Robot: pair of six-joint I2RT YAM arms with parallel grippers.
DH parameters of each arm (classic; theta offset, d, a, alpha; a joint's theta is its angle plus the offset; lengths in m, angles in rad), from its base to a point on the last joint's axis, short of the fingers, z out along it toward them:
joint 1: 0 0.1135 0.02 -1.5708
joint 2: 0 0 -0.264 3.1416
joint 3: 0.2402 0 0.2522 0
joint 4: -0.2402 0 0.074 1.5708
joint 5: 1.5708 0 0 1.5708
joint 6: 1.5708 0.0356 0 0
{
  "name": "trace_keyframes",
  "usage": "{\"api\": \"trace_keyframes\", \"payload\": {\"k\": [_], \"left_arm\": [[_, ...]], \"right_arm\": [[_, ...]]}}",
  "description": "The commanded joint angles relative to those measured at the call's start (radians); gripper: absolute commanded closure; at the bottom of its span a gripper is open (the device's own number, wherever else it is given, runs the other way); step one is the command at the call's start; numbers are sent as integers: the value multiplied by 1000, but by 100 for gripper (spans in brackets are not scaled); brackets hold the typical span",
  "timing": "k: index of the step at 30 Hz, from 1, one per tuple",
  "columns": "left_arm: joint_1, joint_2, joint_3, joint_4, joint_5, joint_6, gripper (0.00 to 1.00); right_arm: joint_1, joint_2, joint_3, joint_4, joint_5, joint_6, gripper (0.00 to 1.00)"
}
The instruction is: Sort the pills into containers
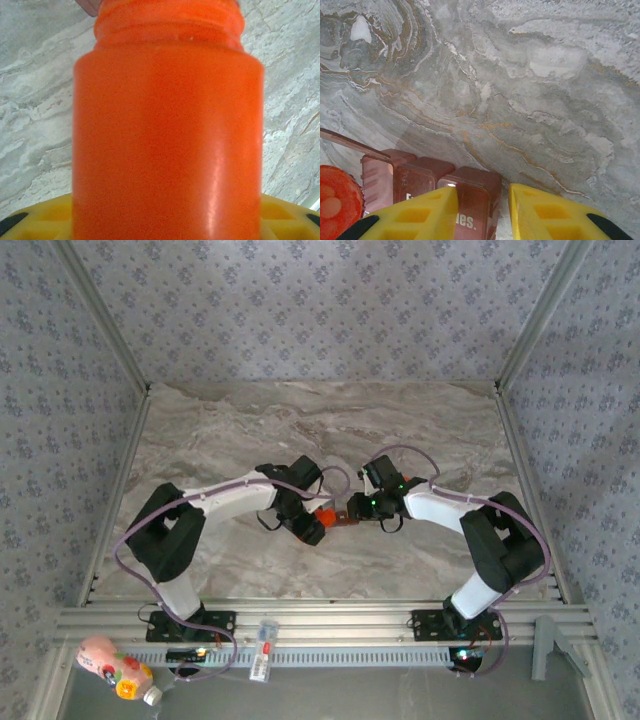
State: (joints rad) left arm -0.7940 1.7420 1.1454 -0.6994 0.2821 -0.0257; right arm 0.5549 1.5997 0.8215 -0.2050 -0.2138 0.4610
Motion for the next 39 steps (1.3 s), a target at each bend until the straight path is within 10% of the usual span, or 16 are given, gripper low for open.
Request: {"api": "trace_keyframes", "payload": {"k": [1, 39], "left_arm": [[-7, 20, 44, -74, -10, 31, 100], [-40, 124, 204, -256, -118, 118, 100]], "right_arm": [[8, 32, -25, -40, 19, 11, 66], [15, 46, -25, -34, 21, 16, 66]]}}
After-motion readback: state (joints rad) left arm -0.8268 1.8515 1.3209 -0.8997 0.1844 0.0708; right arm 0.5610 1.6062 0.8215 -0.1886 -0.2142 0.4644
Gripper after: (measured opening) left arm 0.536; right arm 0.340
